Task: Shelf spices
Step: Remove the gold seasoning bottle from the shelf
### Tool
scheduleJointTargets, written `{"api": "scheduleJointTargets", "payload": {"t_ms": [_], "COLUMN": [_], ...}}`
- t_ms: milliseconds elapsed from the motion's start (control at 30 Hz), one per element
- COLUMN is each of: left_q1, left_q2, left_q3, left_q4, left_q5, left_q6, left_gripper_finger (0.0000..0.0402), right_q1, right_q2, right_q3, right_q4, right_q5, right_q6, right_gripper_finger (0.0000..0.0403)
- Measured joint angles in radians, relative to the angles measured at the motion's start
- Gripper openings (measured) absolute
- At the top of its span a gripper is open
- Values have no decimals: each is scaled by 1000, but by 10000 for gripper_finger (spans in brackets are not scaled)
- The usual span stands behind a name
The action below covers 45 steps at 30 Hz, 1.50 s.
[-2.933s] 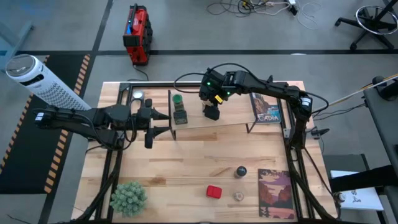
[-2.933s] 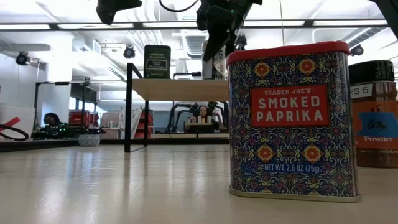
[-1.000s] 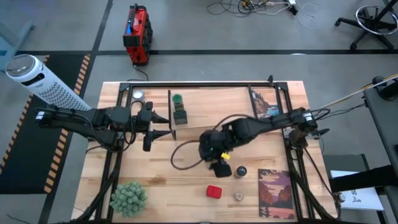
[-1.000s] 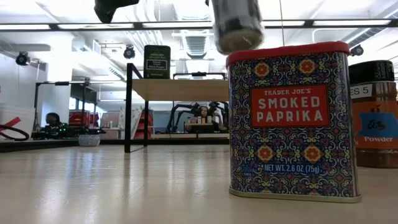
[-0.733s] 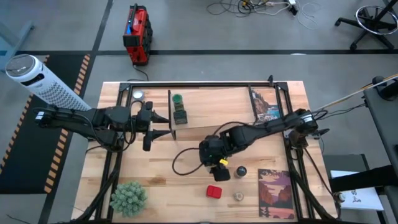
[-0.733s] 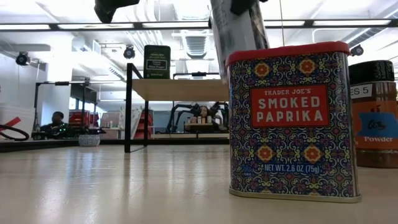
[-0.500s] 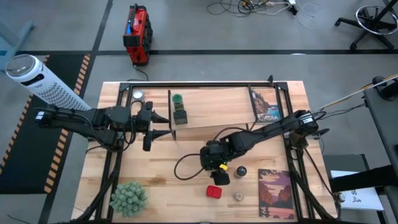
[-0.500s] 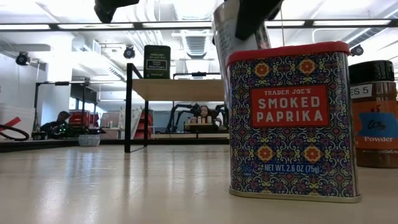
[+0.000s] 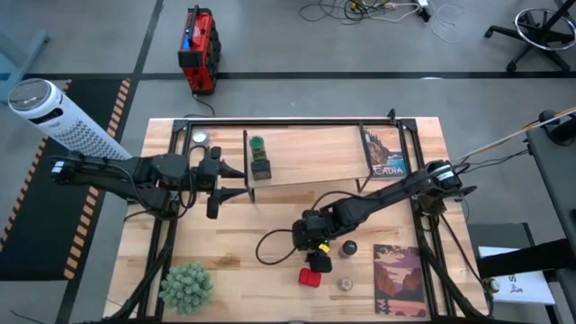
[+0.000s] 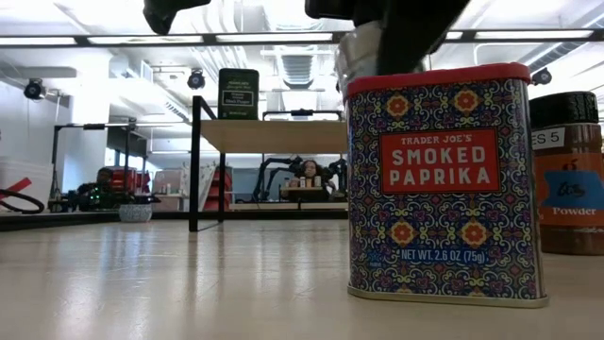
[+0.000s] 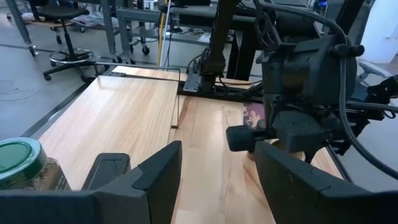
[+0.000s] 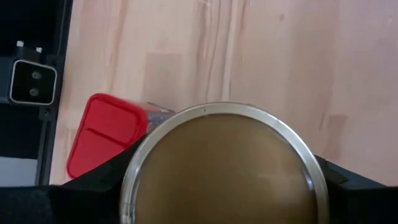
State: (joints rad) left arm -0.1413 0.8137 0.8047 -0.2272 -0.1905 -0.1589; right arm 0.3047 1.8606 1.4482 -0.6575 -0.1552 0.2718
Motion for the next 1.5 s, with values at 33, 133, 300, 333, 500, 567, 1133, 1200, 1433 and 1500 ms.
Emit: {"api": "scheduleJointTargets", "payload": {"t_ms": [33, 133, 300, 333, 500, 567, 1133, 1200, 1433, 1500], "left_q1": [0, 0, 0, 0, 0, 0, 0, 0, 0, 0], "left_q2": [0, 0, 0, 0, 0, 0, 0, 0, 0, 0], "left_q3": [0, 0, 0, 0, 0, 0, 0, 0, 0, 0], "left_q4": [0, 0, 2, 2, 2, 2, 3, 3, 3, 3], "left_q5": [0, 0, 0, 0, 0, 0, 0, 0, 0, 0], "left_q6": [0, 0, 3, 3, 3, 3, 9, 9, 8, 8], "left_gripper_finger": [192, 192, 192, 192, 192, 192, 192, 192, 192, 192], "right_q1": [3, 11, 12, 13, 25, 29, 36, 36, 36, 36], "right_q2": [0, 0, -1, -1, -1, -1, -1, -1, -1, -1], "right_q3": [-6, -17, -52, -62, -94, -103, -114, -110, -96, -96], "right_q4": [5, 31, 64, 81, 117, 132, 131, 131, 132, 131], "right_q5": [1, 17, 33, 33, 28, 31, 153, 152, 156, 156], "right_q6": [3, 15, 35, 45, 69, 76, 147, 158, 210, 229], "right_gripper_finger": [261, 261, 266, 267, 260, 260, 280, 275, 281, 284]}}
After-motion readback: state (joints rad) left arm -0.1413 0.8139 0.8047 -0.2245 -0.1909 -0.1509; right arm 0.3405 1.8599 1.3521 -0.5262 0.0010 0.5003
